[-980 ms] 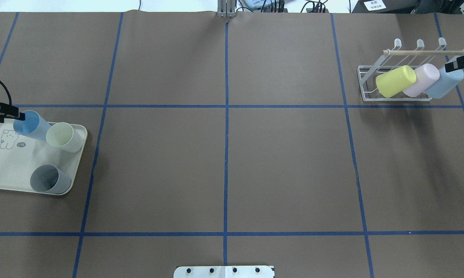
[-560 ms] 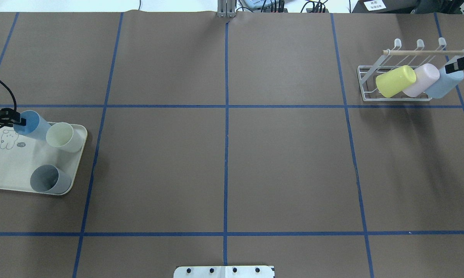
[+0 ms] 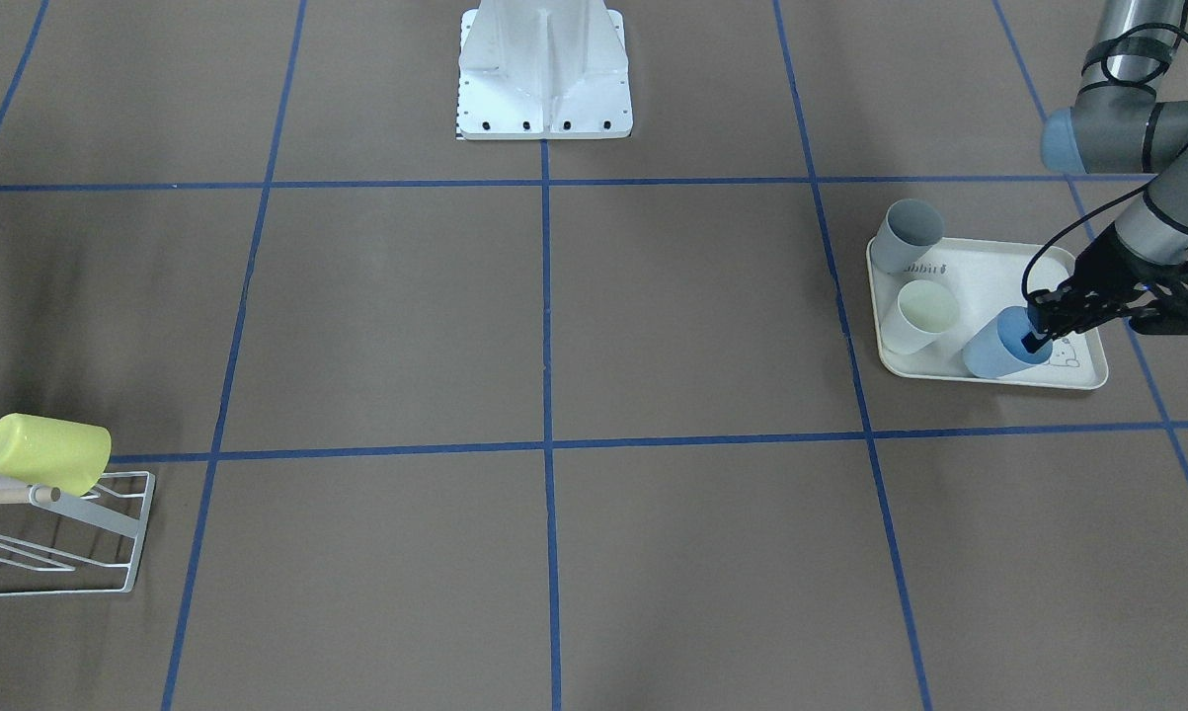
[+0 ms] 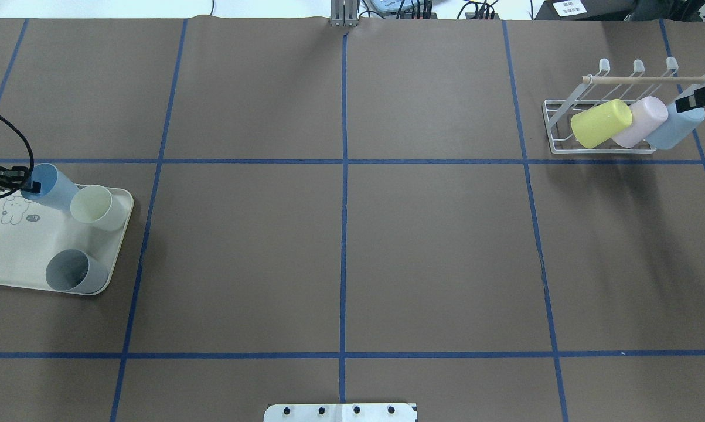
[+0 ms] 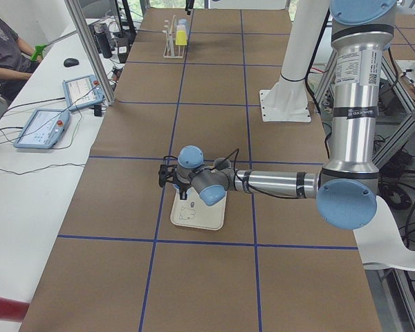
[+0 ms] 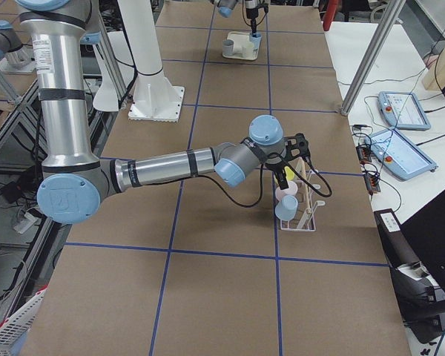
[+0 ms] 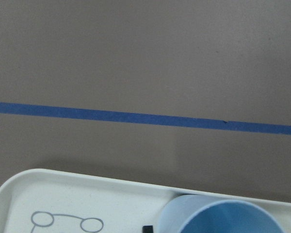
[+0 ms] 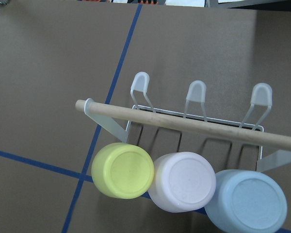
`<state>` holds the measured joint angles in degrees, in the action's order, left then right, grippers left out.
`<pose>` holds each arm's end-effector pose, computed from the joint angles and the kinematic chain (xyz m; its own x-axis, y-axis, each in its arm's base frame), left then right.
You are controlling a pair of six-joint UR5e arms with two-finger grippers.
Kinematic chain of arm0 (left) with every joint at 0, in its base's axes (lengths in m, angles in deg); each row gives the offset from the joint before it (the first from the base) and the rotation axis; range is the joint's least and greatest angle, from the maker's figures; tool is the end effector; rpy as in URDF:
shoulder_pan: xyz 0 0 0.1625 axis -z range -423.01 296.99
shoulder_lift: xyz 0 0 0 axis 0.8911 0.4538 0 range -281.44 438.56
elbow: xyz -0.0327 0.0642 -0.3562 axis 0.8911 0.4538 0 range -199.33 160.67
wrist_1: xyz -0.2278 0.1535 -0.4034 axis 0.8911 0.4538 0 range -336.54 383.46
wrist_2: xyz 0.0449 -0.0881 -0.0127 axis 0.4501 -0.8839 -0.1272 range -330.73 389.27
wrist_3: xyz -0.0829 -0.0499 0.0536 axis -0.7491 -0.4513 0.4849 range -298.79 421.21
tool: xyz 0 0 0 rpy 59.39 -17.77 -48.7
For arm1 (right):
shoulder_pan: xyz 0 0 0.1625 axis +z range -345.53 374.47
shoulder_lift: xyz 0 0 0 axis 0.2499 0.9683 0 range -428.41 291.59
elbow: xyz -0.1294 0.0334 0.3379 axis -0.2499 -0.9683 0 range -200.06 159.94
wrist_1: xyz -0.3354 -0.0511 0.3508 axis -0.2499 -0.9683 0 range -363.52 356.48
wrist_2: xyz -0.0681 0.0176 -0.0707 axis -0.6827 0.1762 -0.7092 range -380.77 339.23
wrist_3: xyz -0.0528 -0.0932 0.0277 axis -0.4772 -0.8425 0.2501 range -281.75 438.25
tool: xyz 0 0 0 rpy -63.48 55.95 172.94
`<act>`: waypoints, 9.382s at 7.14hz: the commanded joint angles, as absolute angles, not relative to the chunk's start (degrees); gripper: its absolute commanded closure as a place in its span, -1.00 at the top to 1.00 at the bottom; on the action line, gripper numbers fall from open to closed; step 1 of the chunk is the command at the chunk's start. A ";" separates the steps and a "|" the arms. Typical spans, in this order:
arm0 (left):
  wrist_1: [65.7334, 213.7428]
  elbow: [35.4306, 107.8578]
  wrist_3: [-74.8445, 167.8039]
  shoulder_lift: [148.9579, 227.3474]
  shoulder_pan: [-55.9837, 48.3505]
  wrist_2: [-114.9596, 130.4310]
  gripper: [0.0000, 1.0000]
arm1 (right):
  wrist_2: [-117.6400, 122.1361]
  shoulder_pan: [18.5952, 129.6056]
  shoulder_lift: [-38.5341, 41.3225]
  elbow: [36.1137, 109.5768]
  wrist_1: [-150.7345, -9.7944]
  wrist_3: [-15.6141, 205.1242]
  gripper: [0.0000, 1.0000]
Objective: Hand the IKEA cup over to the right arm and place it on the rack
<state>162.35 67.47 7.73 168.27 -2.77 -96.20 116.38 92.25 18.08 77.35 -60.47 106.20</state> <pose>0.2382 -0.5560 0.5468 0.5788 -0.0360 -0.8147 0.1961 0.9758 0.0962 -0.0776 -0.6044 0.4212 0.5634 -0.2369 0.7915 -0.1263 0.9221 0.3659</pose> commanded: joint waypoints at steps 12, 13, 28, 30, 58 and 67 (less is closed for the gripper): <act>169.06 77.62 -45.51 192.61 -8.94 -112.32 -1.00 | 117.83 78.65 13.77 85.50 -26.94 169.26 0.95; 171.53 77.62 -50.80 195.51 -10.00 -110.50 -1.00 | 116.26 76.54 13.42 85.58 -22.89 173.66 0.95; 208.91 76.48 -76.95 200.64 -36.73 -61.52 -1.00 | 90.76 55.25 -0.73 85.23 -3.34 201.48 0.94; 208.99 76.56 -76.95 200.64 -36.99 -61.52 -1.00 | 90.76 54.90 -0.91 85.23 -3.34 201.56 0.89; 176.92 76.91 -37.23 186.14 -2.37 -99.84 1.00 | 111.94 90.41 -6.44 64.77 -79.19 106.38 -0.32; 177.00 77.09 -37.23 185.61 -2.46 -99.67 1.00 | 111.59 88.74 -8.65 55.97 -78.75 106.29 -0.30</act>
<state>177.00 77.09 -37.23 185.61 -2.47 -99.67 111.72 89.40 -9.09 56.20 -78.82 106.33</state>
